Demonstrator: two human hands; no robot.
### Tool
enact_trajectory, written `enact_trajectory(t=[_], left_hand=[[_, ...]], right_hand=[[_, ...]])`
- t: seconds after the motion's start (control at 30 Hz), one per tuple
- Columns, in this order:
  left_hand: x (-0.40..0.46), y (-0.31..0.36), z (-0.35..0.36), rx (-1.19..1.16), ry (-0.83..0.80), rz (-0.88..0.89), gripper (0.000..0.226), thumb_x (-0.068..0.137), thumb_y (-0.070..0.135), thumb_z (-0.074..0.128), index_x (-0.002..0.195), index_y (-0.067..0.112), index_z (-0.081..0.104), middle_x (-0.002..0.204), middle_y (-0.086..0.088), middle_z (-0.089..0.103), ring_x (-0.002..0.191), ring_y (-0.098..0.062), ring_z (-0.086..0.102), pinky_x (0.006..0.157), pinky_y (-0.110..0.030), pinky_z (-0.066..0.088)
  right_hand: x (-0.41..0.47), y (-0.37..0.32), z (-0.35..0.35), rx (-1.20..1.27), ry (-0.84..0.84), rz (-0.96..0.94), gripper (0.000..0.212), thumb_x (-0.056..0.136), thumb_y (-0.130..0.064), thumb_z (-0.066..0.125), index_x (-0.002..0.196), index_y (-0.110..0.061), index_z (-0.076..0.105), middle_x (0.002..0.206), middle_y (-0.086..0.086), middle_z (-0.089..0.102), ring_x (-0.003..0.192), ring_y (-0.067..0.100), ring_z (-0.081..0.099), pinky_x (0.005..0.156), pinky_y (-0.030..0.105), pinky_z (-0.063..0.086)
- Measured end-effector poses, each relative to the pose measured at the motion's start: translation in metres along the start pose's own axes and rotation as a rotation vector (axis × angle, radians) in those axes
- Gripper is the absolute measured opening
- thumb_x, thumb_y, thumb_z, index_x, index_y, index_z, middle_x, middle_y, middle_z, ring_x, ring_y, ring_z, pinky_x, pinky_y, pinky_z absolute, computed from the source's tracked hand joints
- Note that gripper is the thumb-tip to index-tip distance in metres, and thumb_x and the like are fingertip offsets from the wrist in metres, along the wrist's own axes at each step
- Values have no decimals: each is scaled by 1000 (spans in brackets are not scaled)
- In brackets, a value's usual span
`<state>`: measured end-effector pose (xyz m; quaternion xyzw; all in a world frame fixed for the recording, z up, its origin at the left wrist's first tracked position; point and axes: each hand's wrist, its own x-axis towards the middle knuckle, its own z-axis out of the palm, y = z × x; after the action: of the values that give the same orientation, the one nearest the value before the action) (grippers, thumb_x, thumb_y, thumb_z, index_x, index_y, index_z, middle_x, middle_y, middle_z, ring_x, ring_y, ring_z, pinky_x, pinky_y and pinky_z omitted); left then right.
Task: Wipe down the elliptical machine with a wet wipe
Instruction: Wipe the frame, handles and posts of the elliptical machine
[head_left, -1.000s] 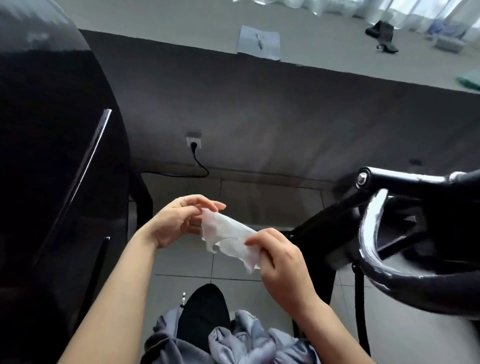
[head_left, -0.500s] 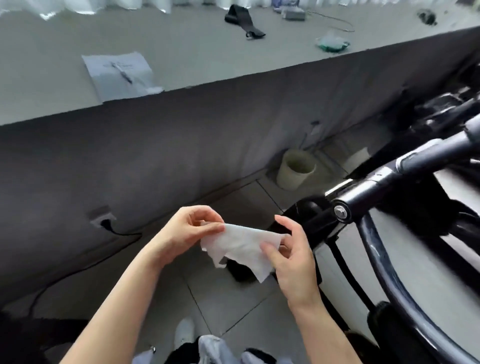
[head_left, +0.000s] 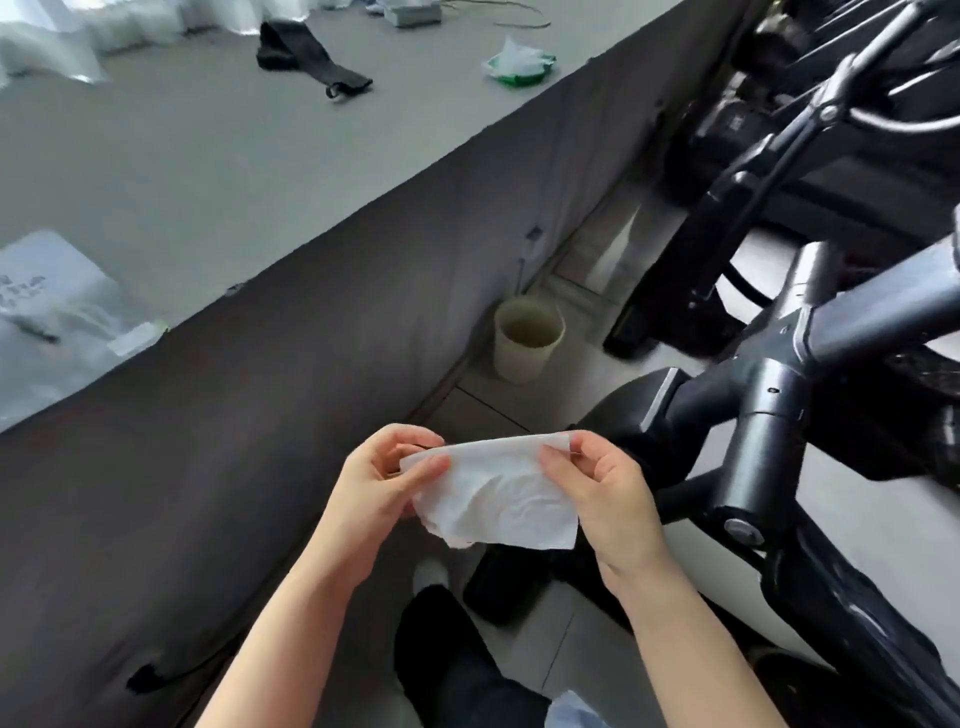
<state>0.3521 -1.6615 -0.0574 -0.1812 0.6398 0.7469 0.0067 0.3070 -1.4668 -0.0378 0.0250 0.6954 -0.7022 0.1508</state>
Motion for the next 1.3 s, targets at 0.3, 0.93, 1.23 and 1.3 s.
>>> enact_trajectory(t=[0.3, 0.93, 1.23, 1.3], left_hand=[[184, 69, 12, -44, -75, 35, 57, 64, 5, 86, 108, 23, 55, 92, -9, 72, 75, -23, 69, 64, -36, 56], [550, 204, 247, 187, -1259, 140, 63, 67, 2, 65, 115, 42, 65, 99, -10, 69, 82, -23, 61, 75, -37, 50], [538, 179, 396, 115, -1676, -100, 54, 84, 13, 73, 130, 33, 52, 120, 11, 63, 85, -8, 65, 71, -23, 54], [535, 172, 423, 131, -1652, -96, 58, 78, 3, 77, 125, 31, 56, 120, -3, 61, 80, -11, 62, 67, -21, 53]], right_hand=[[179, -60, 27, 114, 276, 14, 7, 90, -19, 66, 92, -14, 71, 87, 3, 74, 86, 19, 68, 71, 27, 52], [380, -200, -86, 667, 910, -129, 28, 81, -18, 61, 105, -6, 68, 103, 11, 71, 89, 21, 70, 67, 28, 55], [377, -194, -153, 547, 1605, -305, 20, 91, -15, 60, 104, -2, 66, 93, 12, 67, 86, 24, 65, 71, 33, 50], [380, -190, -169, 447, 1730, -297, 9, 91, -14, 62, 87, -12, 70, 82, 4, 67, 80, 19, 63, 71, 32, 46]])
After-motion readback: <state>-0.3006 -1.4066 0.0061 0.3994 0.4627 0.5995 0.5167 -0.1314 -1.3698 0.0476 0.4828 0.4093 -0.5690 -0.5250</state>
